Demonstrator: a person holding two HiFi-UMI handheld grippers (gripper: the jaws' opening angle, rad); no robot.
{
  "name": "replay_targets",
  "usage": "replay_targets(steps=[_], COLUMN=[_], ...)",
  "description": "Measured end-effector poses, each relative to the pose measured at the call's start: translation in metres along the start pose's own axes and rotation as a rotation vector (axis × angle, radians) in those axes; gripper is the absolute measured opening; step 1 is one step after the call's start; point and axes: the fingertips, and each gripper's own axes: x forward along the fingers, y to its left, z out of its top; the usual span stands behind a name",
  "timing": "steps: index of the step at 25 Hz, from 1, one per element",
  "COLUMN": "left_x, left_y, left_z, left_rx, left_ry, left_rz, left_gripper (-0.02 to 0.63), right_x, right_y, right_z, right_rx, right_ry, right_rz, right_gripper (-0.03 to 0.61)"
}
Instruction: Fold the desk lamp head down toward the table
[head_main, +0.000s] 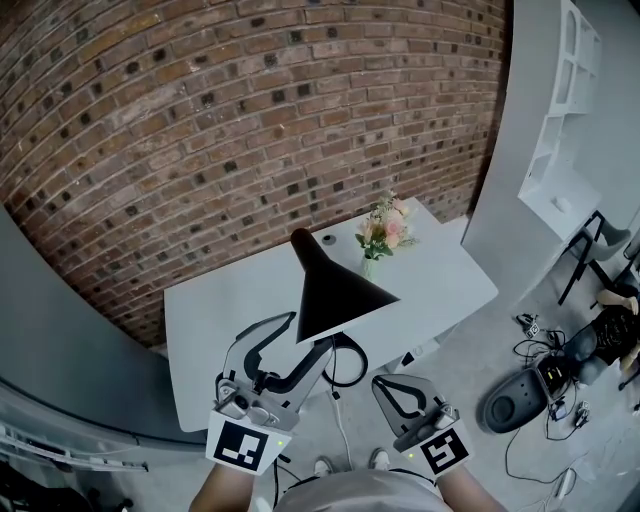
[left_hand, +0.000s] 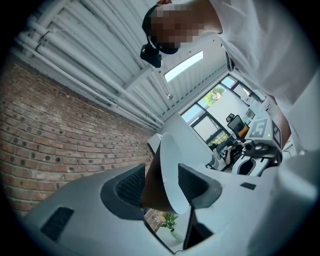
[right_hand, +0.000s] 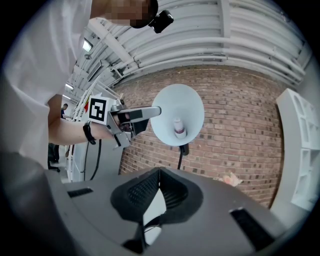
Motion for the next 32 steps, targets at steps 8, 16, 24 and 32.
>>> replay_targets(steps=[8, 16, 24, 32], left_x=[0.0008, -0.0018, -0.0012, -0.0023], left_y=[-0.0005, 0.0040, 0.0069, 0.0035], left_z=[-0.0033, -0.0031, -0.0035, -0.0057], left_rx=[0.000, -0.001, -0.011, -0.009], left_ry=[0.003, 0.004, 0.001, 0.003], left_rz=[0.001, 0.017, 0.034, 0.026], left_gripper=[0.169, 0.112, 0.077, 0.077], right_x=[0.0009, 0.0007, 0.0006, 0.0011], right_y=[-0.0012, -0.0002, -0.0015, -0.0007], right_z=[-0.0012, -0.0023, -0.0036, -0.0066], right_rx=[0.002, 0.000, -0.003, 0.009], right_ry=[-0.001, 0.011, 0.007, 0.014], right_rz=[0.005, 0.007, 0.009, 0.007], right_gripper=[0.018, 0.018, 0.018, 0.018])
